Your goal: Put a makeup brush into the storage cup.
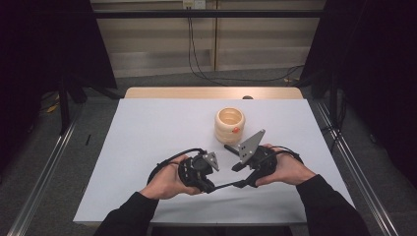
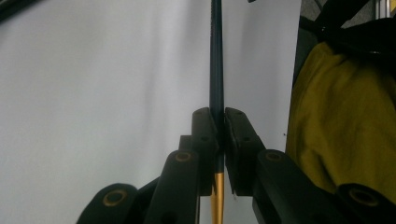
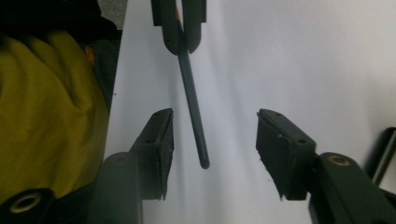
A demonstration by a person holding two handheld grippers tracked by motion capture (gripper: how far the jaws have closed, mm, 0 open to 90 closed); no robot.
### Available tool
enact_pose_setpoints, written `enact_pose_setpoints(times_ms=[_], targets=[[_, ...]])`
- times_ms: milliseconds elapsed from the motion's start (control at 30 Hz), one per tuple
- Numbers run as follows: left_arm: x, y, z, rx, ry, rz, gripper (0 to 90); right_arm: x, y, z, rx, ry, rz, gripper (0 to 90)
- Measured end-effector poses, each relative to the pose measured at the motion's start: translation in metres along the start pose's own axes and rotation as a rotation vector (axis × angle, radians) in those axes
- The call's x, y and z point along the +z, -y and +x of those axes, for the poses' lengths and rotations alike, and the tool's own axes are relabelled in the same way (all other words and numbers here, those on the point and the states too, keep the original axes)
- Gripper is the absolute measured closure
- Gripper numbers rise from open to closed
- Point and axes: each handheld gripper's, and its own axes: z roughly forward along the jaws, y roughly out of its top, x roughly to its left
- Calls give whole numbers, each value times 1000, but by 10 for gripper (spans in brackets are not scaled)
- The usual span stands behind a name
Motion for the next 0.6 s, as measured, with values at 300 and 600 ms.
enact_pose_setpoints(times_ms=[300, 600], targets=[[6, -4, -3, 26, 2, 11, 835, 17, -3, 3, -35, -72, 61, 596], [7, -7, -7, 33, 2, -12, 835, 28, -3, 5, -55, -122, 67, 722]])
